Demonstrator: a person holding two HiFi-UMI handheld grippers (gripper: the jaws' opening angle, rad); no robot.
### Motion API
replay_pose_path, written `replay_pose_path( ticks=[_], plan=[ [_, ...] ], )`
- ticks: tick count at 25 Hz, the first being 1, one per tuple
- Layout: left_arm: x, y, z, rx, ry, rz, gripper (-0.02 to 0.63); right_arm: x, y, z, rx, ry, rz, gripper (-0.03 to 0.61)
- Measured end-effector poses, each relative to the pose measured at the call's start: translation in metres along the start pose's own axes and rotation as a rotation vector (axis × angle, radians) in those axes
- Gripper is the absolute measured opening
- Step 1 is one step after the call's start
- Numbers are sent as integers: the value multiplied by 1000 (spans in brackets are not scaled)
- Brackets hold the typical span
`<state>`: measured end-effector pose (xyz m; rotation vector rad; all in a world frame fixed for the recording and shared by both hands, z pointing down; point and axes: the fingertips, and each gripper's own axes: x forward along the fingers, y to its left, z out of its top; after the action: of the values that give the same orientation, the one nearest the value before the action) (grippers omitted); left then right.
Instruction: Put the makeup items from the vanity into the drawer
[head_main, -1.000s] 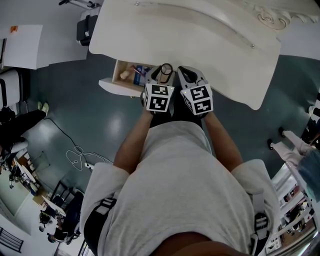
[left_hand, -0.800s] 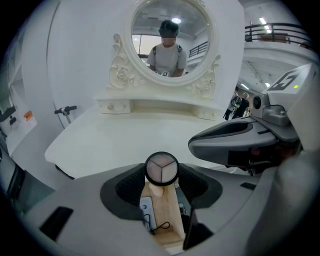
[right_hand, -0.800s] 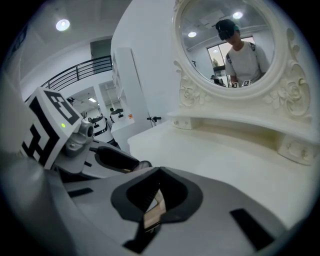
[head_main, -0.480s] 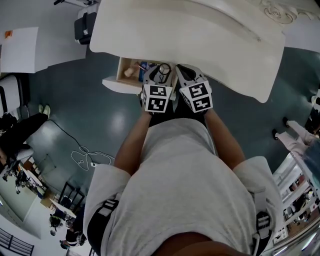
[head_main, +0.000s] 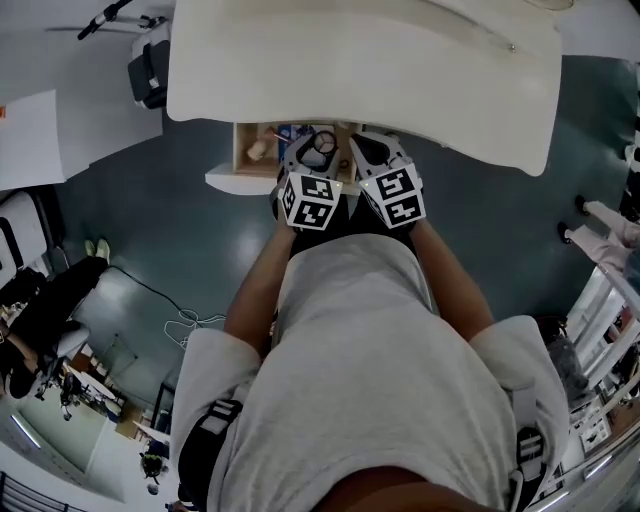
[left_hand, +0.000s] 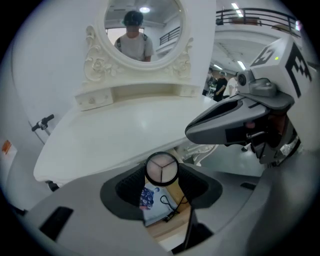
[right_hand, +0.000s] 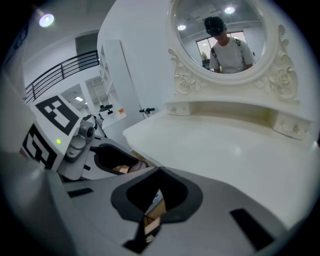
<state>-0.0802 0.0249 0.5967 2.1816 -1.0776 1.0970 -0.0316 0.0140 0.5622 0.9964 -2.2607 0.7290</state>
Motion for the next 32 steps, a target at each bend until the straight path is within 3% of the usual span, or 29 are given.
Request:
replay_pose_path(
  ticks=[15, 22, 32],
  plan=[
    [31, -3, -35, 315, 103, -200, 213, 17, 6, -38, 164, -16, -162, 15],
    [45, -7, -36, 406, 121, -236, 213, 12, 0, -51, 216, -39, -216, 15],
    [70, -8, -63, 542, 179, -224, 213, 14, 2, -59, 229, -28, -197, 15]
  ],
)
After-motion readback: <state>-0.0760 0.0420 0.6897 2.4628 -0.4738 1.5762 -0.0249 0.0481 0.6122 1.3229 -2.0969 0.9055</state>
